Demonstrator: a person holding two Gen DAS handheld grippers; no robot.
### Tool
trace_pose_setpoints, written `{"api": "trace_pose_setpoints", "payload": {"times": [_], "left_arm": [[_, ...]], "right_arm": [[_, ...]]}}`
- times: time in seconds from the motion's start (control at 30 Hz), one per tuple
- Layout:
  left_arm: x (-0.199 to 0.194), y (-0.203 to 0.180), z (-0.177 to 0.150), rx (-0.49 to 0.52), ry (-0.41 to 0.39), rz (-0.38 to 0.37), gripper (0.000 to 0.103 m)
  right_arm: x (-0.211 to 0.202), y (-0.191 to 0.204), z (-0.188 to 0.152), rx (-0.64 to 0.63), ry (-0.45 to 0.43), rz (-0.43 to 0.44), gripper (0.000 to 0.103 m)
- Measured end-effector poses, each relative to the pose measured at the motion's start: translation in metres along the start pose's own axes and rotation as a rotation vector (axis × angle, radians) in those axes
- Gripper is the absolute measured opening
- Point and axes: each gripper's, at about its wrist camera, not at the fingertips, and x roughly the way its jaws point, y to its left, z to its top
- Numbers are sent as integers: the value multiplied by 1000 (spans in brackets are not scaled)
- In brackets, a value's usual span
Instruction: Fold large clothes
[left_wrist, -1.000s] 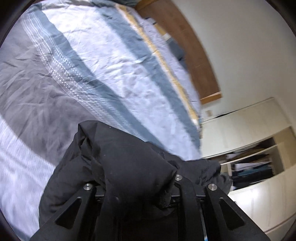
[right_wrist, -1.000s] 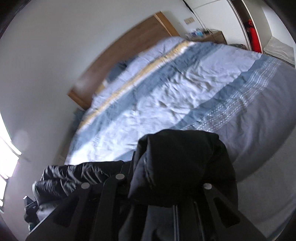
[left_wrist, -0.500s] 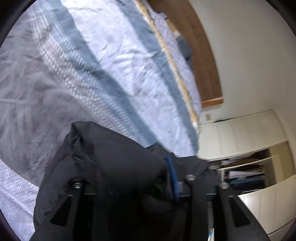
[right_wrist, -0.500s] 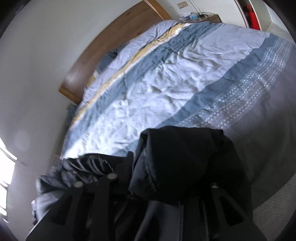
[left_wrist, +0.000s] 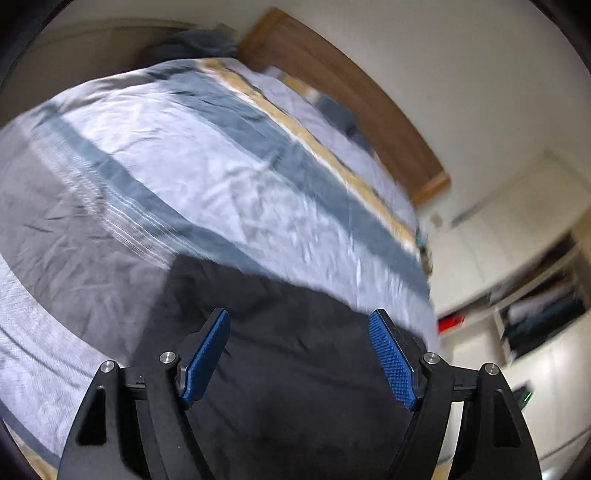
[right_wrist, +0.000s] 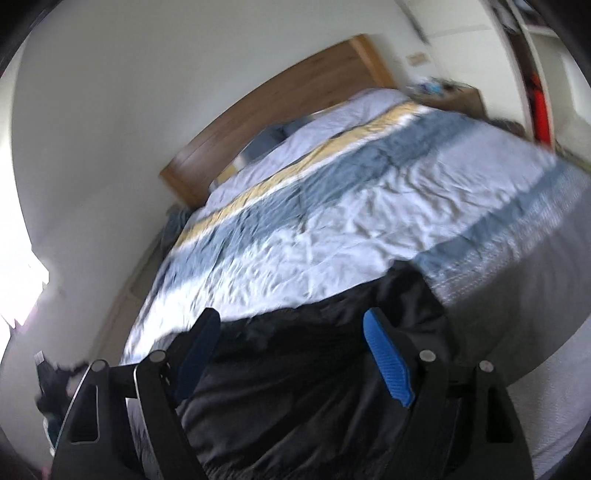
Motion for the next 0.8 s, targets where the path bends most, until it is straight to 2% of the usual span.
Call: {"api": "trace_pose_setpoints", "payload": {"times": [0.2,0.27,0.33,0.43,0.6,0.7,0.8], "left_arm": [[69,-73,-64,248,125,62,76],[97,-87,-75,312,143,106,76],[130,-95,-77,377,151,206,77],[174,-89,-65,377,213,279,83],[225,-78,-44,366,251,338,89],[242,-77,-35,356,270,340,93],[244,-69,-22,326,279,306,95]], "right_arm": [[51,75,-48,-203,81,-24,79],[80,83,-61,-231,121,-36,79],[112,88,-68,-273,151,-99,79],[154,82,-65,-284,194,-156,79],[205,67,-51,-253,234,-190,80],[223,56,-44,-230,263,-167,80],[223,34,-28,-176,272,-115,80]]}}
